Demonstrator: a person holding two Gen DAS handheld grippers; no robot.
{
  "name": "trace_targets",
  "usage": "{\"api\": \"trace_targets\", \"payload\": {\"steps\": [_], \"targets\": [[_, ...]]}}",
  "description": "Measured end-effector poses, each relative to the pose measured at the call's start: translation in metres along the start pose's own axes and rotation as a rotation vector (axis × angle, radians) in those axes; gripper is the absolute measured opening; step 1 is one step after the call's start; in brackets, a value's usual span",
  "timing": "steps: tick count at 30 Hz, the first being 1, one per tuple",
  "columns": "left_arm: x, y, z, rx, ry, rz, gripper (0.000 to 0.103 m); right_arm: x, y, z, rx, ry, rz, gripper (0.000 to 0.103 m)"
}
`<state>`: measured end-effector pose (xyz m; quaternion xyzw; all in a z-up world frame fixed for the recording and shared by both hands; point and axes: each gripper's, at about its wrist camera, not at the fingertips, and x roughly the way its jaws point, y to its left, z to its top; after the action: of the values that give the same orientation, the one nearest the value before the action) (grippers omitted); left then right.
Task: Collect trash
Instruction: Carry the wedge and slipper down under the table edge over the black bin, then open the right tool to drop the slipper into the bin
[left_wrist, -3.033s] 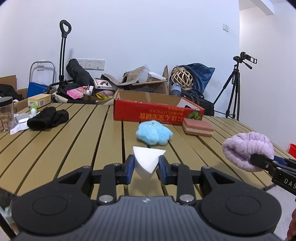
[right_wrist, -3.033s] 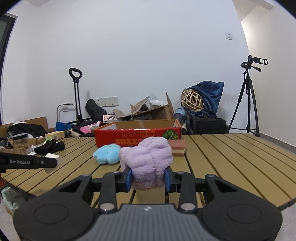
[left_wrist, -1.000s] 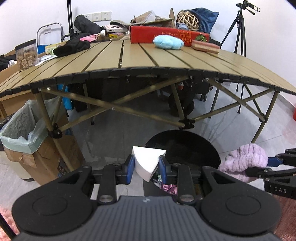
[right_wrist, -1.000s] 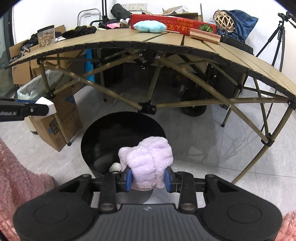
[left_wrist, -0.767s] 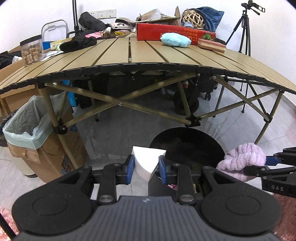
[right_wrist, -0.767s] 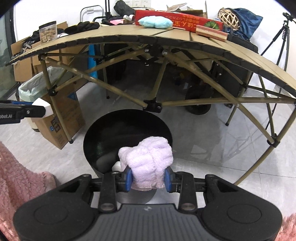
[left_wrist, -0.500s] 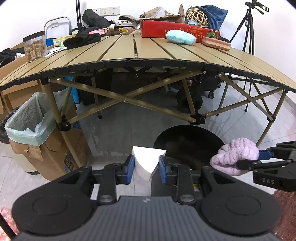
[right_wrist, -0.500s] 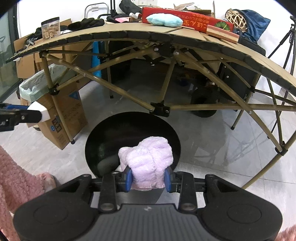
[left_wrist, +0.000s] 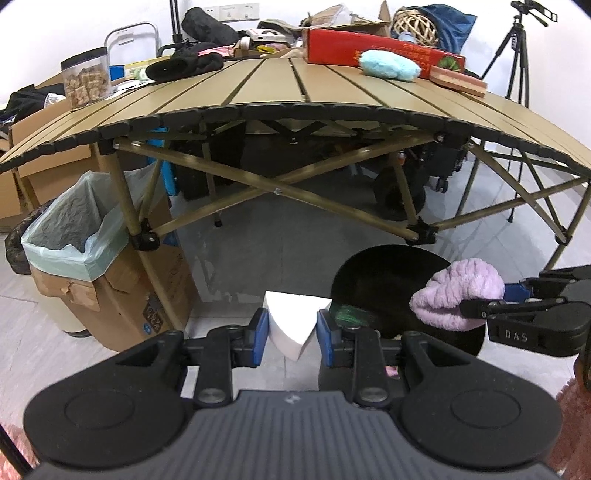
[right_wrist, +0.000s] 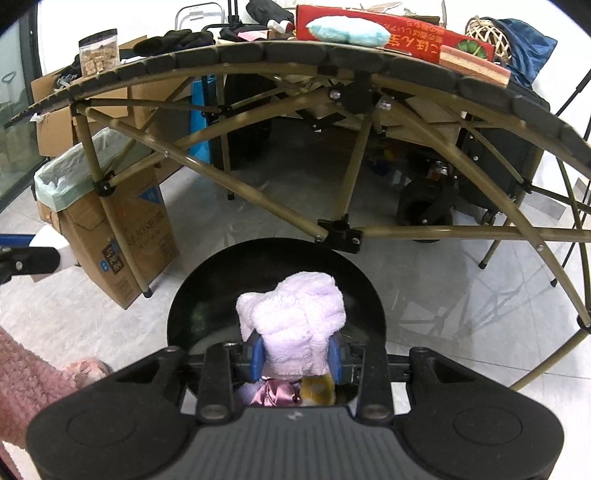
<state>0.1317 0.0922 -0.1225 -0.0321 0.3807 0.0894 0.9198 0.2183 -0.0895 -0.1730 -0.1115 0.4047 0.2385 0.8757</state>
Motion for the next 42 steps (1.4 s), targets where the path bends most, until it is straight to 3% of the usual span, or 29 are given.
{"api": "trace_targets", "payload": {"steps": [12,25,31,33,36,38,42], "targets": [[0.029,-0.001,0.018,-0.039,0.008,0.031,0.029,0.031,0.005,0.015,0.010,0.008,0.018,0.032],[0.042,0.003,0.012,-0.046,0.050,0.039,0.029,0.043,0.009,0.015,-0.003,0.030,0.023,0.034],[0.041,0.001,0.011,-0.033,0.046,0.046,0.029,0.046,0.007,0.011,0.026,0.043,0.041,0.052],[0.042,0.001,0.011,-0.034,0.048,0.048,0.029,0.045,0.006,0.011,0.029,0.037,0.027,0.075],[0.043,0.000,0.011,-0.027,0.051,0.046,0.029,0.045,0.004,0.011,0.033,0.033,0.012,0.096],[0.043,-0.001,0.010,-0.019,0.051,0.046,0.029,0.045,0.004,0.011,0.036,0.041,0.010,0.103],[0.045,-0.002,0.009,-0.016,0.056,0.045,0.029,0.045,0.005,0.011,0.025,0.040,0.001,0.103]]}}
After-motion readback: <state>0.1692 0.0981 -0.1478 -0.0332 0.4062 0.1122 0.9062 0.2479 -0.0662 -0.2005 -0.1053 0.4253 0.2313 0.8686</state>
